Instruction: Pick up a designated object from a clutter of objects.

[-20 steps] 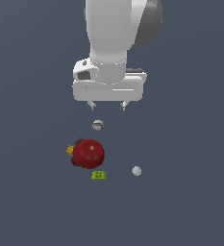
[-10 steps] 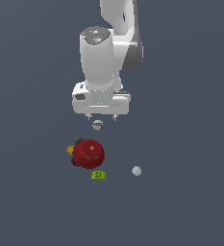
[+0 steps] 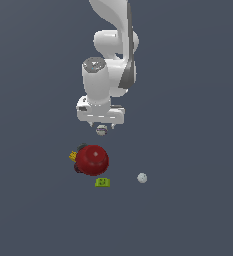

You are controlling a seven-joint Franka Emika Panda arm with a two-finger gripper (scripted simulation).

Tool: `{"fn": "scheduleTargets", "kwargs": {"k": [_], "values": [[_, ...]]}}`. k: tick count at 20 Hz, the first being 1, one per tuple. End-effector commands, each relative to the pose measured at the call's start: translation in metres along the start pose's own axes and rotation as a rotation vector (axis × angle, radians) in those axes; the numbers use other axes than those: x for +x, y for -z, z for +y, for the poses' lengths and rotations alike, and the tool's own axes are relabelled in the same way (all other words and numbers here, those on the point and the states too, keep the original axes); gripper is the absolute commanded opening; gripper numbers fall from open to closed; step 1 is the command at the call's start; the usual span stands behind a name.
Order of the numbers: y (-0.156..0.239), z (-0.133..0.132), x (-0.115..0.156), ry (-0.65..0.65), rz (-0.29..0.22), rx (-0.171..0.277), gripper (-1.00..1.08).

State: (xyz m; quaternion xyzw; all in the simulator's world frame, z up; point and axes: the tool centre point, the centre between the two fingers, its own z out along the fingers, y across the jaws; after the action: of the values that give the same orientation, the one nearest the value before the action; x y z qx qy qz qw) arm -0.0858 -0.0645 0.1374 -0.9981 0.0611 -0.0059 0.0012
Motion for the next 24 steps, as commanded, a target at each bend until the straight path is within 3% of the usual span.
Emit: {"fn": "scheduleTargets", "kwargs": {"k": [1,11,24], "values": [[-0.016,0.007,-0.014,-0.019,-0.002,0.0,1.0],[-0.047,0.02,-0.05,-0.064,-0.011,-0.003,1.0],[-0.062,0.021,-0.053,-0.067,-0.012,-0.004,1.0]]}}
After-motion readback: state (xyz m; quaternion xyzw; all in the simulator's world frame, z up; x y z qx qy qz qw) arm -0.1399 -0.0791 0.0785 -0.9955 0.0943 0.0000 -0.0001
